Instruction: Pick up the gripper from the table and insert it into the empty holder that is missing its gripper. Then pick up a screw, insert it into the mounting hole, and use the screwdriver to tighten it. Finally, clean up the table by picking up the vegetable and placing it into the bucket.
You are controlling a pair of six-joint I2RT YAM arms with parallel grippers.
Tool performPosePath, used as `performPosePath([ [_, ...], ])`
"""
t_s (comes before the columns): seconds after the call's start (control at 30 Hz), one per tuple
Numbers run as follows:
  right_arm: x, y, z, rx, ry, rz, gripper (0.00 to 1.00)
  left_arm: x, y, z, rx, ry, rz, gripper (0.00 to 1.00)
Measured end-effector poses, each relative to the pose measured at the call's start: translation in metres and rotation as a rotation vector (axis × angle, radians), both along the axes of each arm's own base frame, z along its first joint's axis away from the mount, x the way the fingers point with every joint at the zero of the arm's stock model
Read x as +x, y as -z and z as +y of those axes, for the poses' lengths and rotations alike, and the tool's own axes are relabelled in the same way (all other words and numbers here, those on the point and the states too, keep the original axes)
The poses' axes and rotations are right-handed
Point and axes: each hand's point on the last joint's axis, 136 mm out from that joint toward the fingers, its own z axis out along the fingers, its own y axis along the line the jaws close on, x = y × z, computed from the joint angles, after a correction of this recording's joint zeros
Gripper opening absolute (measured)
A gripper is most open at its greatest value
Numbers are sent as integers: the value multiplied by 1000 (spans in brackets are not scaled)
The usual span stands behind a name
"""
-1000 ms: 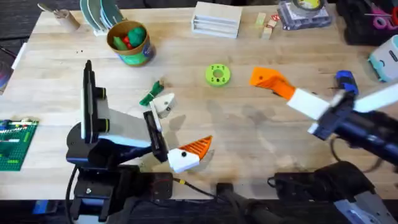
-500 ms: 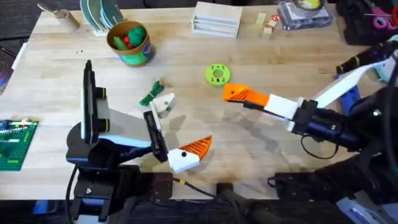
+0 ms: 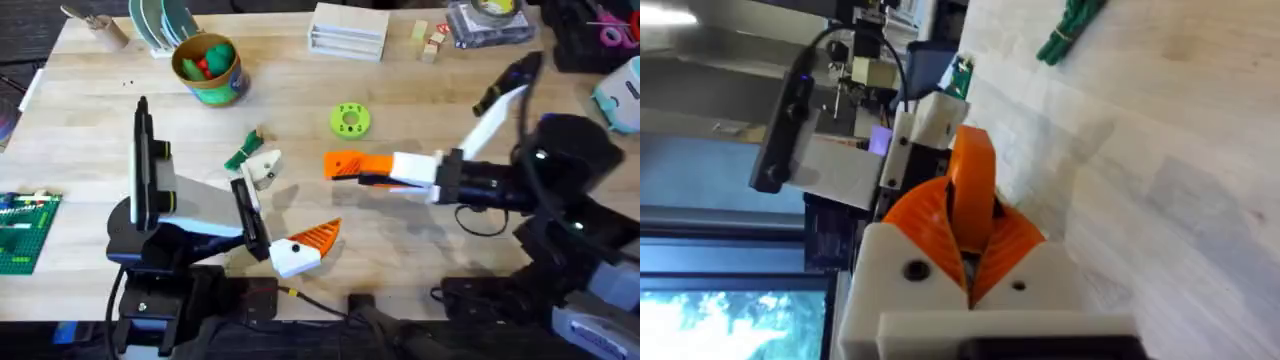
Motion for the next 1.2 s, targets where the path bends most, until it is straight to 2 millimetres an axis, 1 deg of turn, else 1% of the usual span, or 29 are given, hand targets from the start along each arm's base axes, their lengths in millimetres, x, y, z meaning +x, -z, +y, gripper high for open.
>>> performPosePath([
  [0.07, 0, 9, 8, -18, -32, 59, 9, 0, 0, 0, 0, 0, 0, 993],
  [0.13, 0, 13, 19, -26, -77, 95, 9, 0, 0, 0, 0, 0, 0, 993],
  [0.27, 8, -1, 42, 2, -162, 70, 9, 0, 0, 0, 0, 0, 0, 993],
  [0.37, 15, -8, 52, 15, -198, 61, 9, 0, 0, 0, 0, 0, 0, 993],
  [0.43, 17, -8, 55, 16, -215, 72, 9, 0, 0, 0, 0, 0, 0, 993],
  [0.6, 16, 1, 58, 8, -238, 110, 9, 0, 0, 0, 0, 0, 0, 993],
  [0.87, 9, -7, 65, 31, -278, 65, 9, 0, 0, 0, 0, 0, 0, 993],
  [0.97, 7, -5, 67, 29, -289, 68, 9, 0, 0, 0, 0, 0, 0, 993],
  [1.1, 5, 1, 71, 19, -294, 85, 9, 0, 0, 0, 0, 0, 0, 993],
  [1.2, 5, 1, 74, 24, -302, 72, 9, 0, 0, 0, 0, -3, 0, 993],
])
